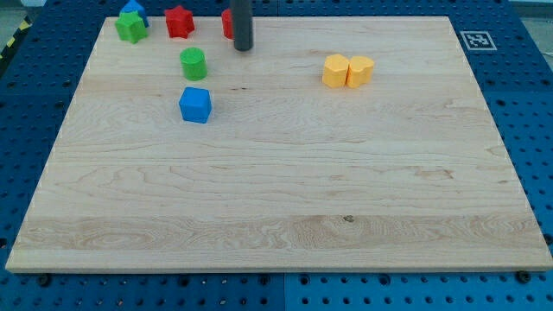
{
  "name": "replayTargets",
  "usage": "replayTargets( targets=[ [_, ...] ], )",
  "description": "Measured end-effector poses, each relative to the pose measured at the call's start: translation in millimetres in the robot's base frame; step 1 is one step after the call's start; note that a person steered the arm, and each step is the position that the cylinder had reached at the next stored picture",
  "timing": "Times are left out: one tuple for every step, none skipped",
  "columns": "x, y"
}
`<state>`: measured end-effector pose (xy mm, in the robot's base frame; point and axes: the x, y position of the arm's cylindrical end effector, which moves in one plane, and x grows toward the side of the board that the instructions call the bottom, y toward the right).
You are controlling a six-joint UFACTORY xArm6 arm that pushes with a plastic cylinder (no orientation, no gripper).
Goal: Nudge the green star and blue triangle
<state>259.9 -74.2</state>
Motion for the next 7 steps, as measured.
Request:
replayTargets(
  targets=[
    [1.4, -44.5],
    [17.1, -86.6],
    [48.8, -125.7],
    [7.6, -230.4],
    [6.1, -230.9],
    [-40.6, -230.0],
    [-68.4, -229.9]
  ],
)
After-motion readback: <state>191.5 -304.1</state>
